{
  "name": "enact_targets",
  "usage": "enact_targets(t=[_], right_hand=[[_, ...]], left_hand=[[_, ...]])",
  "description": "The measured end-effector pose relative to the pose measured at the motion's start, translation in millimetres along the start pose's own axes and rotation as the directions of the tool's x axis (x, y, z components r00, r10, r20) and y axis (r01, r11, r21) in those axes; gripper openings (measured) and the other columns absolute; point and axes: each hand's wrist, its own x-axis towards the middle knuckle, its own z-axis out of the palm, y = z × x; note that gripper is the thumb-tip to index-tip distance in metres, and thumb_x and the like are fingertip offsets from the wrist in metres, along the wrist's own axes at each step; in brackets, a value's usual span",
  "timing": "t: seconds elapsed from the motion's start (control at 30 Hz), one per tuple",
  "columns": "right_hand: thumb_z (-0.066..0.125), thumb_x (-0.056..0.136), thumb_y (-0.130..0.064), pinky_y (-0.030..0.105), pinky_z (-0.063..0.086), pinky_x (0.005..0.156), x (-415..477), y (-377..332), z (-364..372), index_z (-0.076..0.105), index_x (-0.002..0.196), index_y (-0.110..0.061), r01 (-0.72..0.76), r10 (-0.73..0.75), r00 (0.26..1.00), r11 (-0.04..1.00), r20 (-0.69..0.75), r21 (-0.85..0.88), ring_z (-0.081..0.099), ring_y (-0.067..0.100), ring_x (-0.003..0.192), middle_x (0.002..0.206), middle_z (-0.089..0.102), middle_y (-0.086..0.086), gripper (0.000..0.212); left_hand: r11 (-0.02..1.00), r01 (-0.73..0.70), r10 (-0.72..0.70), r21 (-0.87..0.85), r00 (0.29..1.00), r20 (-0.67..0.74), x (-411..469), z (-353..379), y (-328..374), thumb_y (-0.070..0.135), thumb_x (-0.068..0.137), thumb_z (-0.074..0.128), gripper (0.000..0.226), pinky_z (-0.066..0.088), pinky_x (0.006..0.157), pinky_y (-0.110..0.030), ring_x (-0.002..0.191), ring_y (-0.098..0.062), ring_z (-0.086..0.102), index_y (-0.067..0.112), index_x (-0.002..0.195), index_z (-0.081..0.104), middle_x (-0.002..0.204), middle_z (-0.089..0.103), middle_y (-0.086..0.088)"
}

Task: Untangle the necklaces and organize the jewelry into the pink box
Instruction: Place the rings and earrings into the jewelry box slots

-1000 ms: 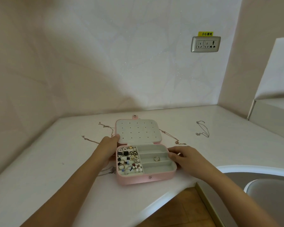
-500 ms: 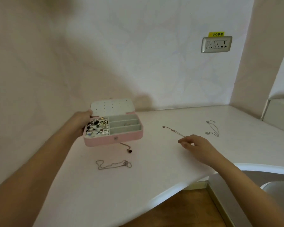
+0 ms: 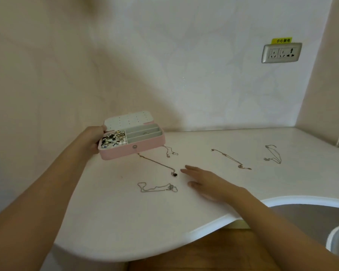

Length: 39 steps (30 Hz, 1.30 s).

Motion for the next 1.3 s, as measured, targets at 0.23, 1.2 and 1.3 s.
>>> enact_targets(t=[0.23,1.2,1.3], right_hand=[[0.034,0.099,-0.004,0.020,0.024,0.112,20.5,-13.0,11.7,0.049,0.139,-0.020,0.135,-0.141,0.987,0.987,-0.074,-0.087,0.038,0.014,0.137,0.149,0.039,-0.006,0.046],[0.055,0.092,-0.006,0.025,0.049,0.091,-18.0,28.6,-24.4,0.069,0.094,-0.028,-0.016,0.266,0.896,0.820,-0.356,0.573,0.064,0.005,0.095,0.098,0.068,-0.015,0.027],[0.068,0.084,-0.039,0.036,0.051,0.093,-19.9,9.7,-26.4,0.058,0.120,-0.033,0.038,0.241,0.920,0.731,-0.309,0.682,0.065,0.006,0.101,0.115,0.064,-0.016,0.038]], left_hand=[[0.999,0.011,-0.011,-0.034,1.000,0.002,15.3,-21.1,0.4,0.014,0.103,0.035,0.030,0.041,0.026,-0.024,0.029,-0.013,0.055,0.002,0.076,0.040,0.036,0.056,-0.006],[1.000,0.017,-0.017,-0.006,0.997,0.073,-6.9,17.4,-20.2,0.022,0.103,0.040,0.030,0.046,0.030,-0.025,0.063,-0.022,0.059,0.001,0.084,0.051,0.077,0.061,-0.012],[0.998,0.058,-0.053,-0.027,0.989,0.136,-16.9,31.4,-38.9,0.023,0.103,0.039,0.030,0.052,0.041,-0.029,0.066,-0.024,0.063,0.000,0.092,0.054,0.080,0.064,-0.014]])
